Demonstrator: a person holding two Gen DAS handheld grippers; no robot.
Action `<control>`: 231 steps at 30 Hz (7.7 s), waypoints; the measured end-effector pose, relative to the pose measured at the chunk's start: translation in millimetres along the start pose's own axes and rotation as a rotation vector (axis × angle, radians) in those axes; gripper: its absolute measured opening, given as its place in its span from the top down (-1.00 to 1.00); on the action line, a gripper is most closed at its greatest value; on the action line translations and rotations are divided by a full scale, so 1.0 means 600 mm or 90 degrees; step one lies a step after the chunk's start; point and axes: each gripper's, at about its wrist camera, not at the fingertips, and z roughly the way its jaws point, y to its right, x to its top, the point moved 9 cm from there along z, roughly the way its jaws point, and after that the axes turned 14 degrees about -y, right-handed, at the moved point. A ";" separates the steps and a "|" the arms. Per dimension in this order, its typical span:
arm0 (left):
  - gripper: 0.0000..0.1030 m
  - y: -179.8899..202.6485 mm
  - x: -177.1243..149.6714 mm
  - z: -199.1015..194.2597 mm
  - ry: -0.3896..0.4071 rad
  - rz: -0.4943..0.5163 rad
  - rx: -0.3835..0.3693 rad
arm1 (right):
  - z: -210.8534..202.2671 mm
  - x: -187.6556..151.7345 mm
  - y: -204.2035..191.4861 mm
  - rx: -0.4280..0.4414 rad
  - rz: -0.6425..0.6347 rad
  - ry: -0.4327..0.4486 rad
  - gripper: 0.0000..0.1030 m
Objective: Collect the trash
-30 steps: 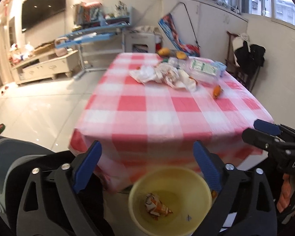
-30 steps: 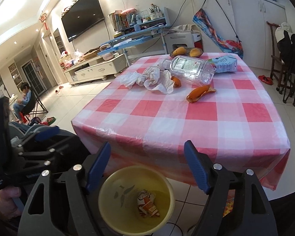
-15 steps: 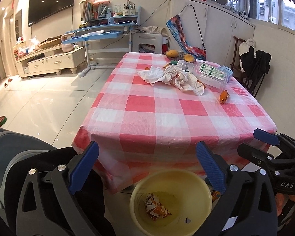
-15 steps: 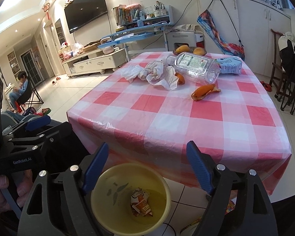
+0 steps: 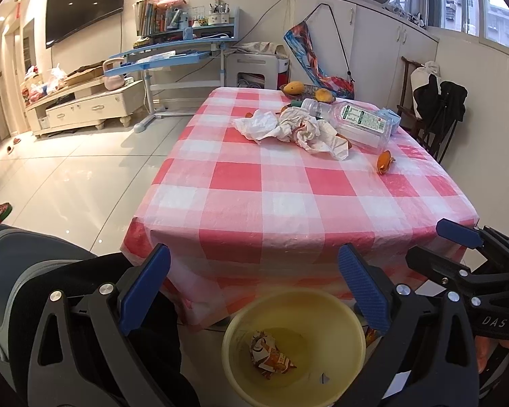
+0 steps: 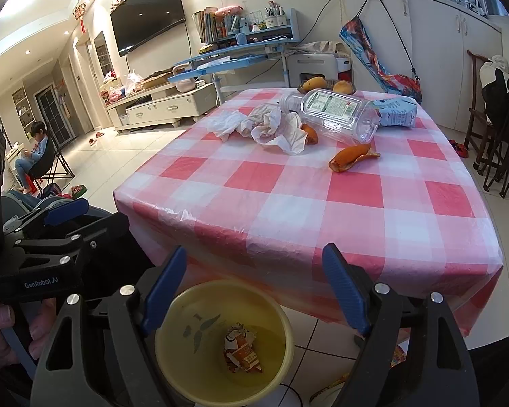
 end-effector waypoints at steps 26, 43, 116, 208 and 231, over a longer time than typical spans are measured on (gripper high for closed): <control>-0.86 0.015 0.006 0.003 -0.002 0.007 0.003 | -0.003 -0.002 0.011 -0.002 0.005 0.000 -0.56; -0.86 0.010 0.008 0.005 -0.003 0.003 0.005 | 0.001 -0.007 0.005 -0.005 0.001 -0.006 -0.56; -0.86 -0.067 0.232 0.141 -0.024 -0.080 -0.015 | 0.078 0.132 0.114 -0.021 0.116 -0.037 -0.25; 0.85 0.069 -0.088 -0.006 -0.174 0.126 -0.148 | 0.002 -0.016 -0.025 0.141 0.082 -0.047 0.05; -0.44 0.001 -0.022 -0.068 -0.056 0.043 -0.067 | 0.005 -0.018 -0.032 0.113 0.065 -0.043 -0.22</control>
